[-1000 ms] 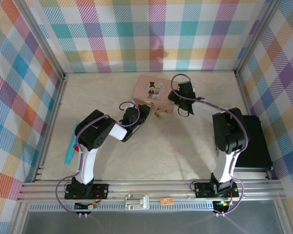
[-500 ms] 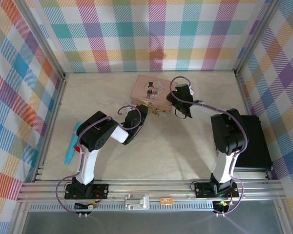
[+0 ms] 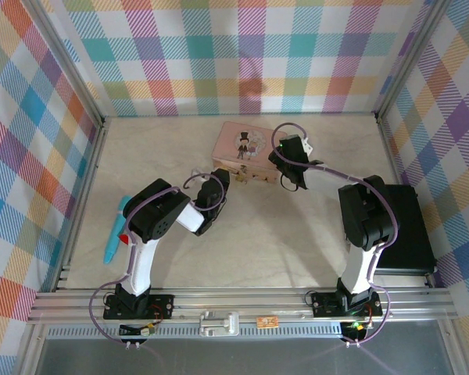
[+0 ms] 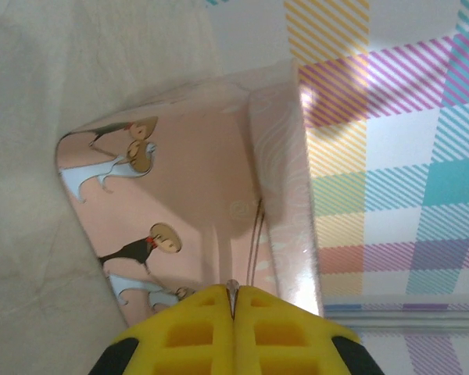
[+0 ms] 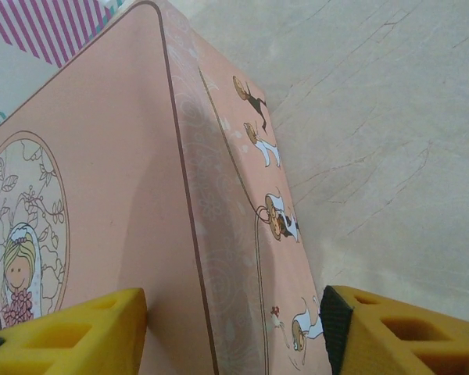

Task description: Unlock the padlock with the key

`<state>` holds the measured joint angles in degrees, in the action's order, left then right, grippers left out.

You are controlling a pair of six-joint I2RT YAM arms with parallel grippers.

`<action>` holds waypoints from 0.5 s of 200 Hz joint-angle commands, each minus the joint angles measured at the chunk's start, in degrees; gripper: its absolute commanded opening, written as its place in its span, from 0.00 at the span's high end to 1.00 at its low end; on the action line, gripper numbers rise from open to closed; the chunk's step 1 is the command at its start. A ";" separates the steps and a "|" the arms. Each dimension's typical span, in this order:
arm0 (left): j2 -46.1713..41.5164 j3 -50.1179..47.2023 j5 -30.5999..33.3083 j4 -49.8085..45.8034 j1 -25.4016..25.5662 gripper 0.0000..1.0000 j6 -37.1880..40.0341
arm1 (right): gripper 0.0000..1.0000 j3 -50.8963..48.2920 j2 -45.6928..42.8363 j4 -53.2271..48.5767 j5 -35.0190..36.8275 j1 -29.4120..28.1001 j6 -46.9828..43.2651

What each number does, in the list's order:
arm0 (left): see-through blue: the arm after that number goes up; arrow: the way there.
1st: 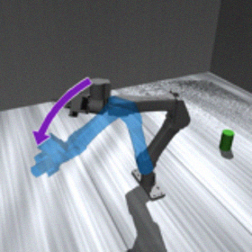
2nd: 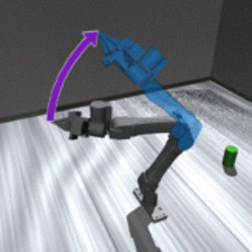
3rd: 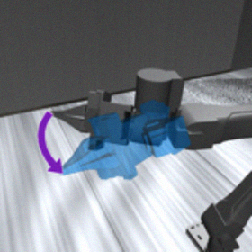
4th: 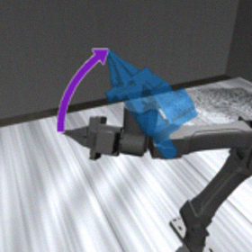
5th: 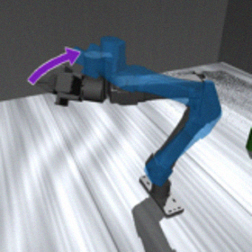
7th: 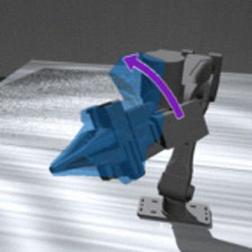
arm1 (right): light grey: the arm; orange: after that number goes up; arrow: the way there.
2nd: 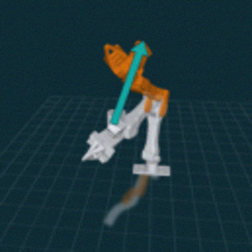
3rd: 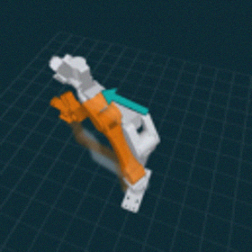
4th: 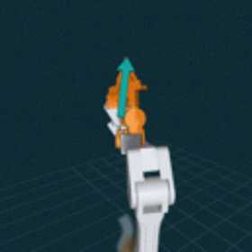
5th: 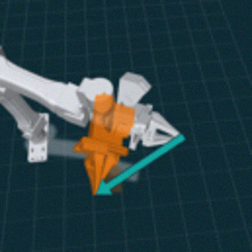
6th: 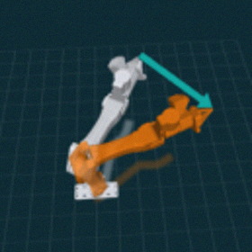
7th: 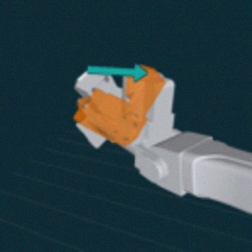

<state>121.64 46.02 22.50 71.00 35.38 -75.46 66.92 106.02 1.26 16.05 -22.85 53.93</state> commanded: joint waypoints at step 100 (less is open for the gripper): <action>-12.85 -8.35 -29.89 -13.84 -3.38 1.00 3.77 | 0.26 1.56 -12.65 -11.72 -10.71 0.26 -32.75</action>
<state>111.35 38.02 2.09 64.10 32.32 -74.26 67.64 96.73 -4.71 8.86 -22.85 32.27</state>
